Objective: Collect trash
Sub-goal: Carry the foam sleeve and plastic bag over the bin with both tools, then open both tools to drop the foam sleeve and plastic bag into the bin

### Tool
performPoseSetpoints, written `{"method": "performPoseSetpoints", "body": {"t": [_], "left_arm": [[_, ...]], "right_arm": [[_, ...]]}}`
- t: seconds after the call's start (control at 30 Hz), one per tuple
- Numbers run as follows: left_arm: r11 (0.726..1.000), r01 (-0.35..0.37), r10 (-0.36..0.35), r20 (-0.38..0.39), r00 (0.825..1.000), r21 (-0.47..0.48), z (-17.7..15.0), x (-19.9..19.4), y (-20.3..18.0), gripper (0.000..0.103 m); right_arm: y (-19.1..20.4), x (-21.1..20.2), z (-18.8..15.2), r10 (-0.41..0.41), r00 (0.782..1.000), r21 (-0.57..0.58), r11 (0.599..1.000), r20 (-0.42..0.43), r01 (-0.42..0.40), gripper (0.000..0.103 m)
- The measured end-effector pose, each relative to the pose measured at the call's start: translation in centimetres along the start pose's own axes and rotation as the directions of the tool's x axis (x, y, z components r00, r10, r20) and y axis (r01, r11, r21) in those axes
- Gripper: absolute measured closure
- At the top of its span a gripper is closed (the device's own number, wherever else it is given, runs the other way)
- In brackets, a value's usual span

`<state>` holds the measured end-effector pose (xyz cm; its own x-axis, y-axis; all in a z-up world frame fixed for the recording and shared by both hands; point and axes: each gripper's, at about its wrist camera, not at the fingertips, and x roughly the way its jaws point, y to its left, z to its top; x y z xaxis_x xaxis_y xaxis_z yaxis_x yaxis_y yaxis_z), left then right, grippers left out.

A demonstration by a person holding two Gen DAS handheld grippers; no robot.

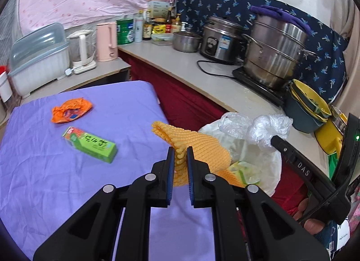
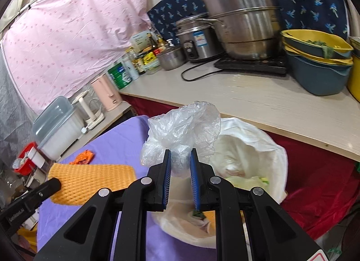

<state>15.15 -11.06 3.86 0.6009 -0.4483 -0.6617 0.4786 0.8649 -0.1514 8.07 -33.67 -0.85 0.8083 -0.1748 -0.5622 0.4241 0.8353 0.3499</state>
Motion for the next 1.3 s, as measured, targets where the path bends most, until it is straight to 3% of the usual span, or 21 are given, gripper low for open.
{"method": "performPoseSetpoints", "body": {"t": [0.53, 0.7, 0.87, 1.3], "left_arm": [[0.998, 0.045, -0.041, -0.105, 0.994, 0.04, -0.6, 6.5, -5.6, 0.092], [0.999, 0.031, -0.025, -0.113, 0.993, 0.045, -1.2, 7.6, -5.7, 0.087], [0.999, -0.004, 0.007, -0.095, 0.995, 0.036, -1.0, 7.5, -4.9, 0.061], [0.999, -0.036, 0.036, -0.089, 0.995, 0.005, -1.1, 6.6, -2.6, 0.06]], "right_arm": [[-6.1, 1.4, -1.6, -0.08, 0.996, 0.071, 0.994, -0.044, 0.083, 0.086], [-5.8, 2.3, -1.9, -0.077, 0.995, 0.064, 0.995, -0.06, 0.081, 0.078], [-5.1, 2.3, -2.0, -0.076, 0.996, 0.052, 0.996, -0.045, 0.078, 0.069], [-2.9, 1.2, -1.6, -0.042, 0.999, 0.023, 0.999, -0.027, 0.043, 0.063]]}}
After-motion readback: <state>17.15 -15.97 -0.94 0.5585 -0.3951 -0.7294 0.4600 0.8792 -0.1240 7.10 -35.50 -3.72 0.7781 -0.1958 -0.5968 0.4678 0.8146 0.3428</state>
